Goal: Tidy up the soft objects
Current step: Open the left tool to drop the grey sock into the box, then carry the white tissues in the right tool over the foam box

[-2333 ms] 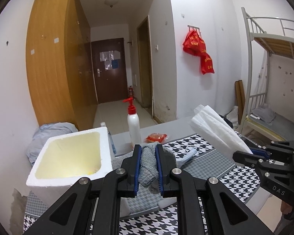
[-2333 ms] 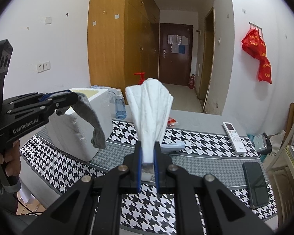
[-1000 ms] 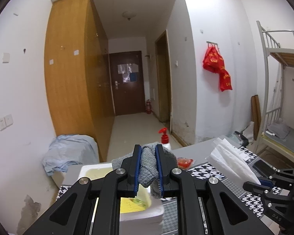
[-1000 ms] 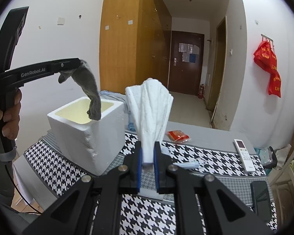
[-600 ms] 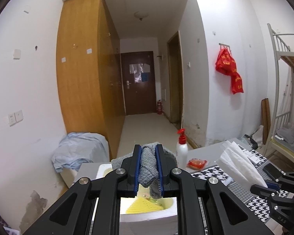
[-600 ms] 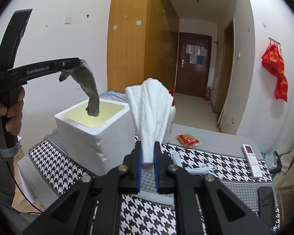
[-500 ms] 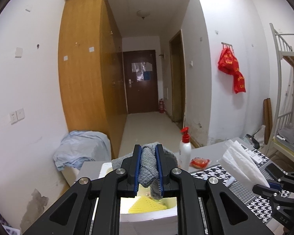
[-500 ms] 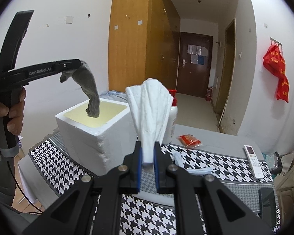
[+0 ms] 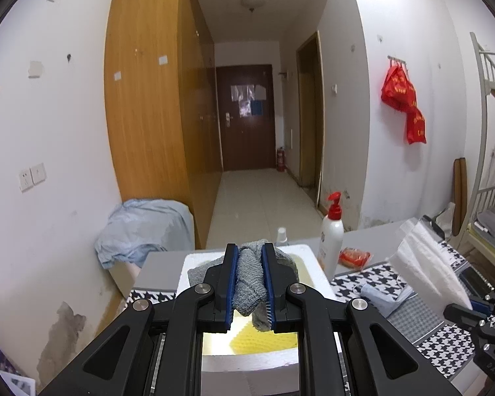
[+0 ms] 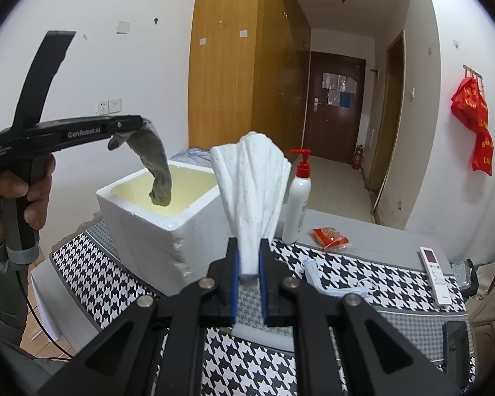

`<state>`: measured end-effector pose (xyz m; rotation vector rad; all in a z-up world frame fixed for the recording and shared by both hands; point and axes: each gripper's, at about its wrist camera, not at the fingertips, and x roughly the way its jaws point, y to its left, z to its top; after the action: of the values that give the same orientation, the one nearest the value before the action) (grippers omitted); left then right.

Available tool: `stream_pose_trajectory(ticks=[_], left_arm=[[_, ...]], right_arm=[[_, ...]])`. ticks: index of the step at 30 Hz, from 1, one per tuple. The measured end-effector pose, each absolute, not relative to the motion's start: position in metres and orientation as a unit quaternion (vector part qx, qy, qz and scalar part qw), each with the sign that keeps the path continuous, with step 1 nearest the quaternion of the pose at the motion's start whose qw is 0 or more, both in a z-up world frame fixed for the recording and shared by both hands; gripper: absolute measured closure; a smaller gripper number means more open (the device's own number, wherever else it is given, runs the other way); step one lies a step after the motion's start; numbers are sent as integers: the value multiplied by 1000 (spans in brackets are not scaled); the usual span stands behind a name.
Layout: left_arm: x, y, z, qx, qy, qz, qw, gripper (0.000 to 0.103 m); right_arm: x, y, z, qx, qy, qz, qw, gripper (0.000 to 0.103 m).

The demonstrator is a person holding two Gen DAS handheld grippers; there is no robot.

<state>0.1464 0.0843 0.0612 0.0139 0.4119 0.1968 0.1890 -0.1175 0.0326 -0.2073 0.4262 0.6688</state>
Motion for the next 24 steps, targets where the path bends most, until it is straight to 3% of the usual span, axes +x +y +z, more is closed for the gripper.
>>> stream_pose_trajectory(ticks=[8, 11, 12, 13, 15, 17, 19, 21, 24], left_arm=[[166, 96, 45, 2, 239, 92, 967, 87], [170, 98, 42, 1, 246, 89, 965, 82], [170, 99, 42, -1, 248, 88, 965, 67], [170, 100, 42, -1, 247, 90, 965, 44], [165, 99, 43, 7, 232, 96, 968, 29], [161, 98, 44, 16, 224, 105, 969, 27], [158, 101, 45, 11, 220, 105, 970, 12], [151, 105, 47, 5, 208, 111, 972, 5], [144, 108, 51, 9, 194, 118, 974, 1]], right_arm=[[190, -114, 32, -108, 211, 317, 918, 90], [191, -114, 32, -108, 212, 314, 919, 90], [191, -113, 32, -108, 212, 314, 919, 90], [192, -112, 32, -108, 213, 314, 919, 90], [193, -111, 32, -107, 214, 313, 919, 90], [193, -109, 32, -108, 214, 314, 919, 90], [193, -105, 32, -109, 213, 317, 918, 90], [194, -103, 33, -109, 212, 320, 917, 90], [193, -98, 35, -110, 210, 323, 916, 90]])
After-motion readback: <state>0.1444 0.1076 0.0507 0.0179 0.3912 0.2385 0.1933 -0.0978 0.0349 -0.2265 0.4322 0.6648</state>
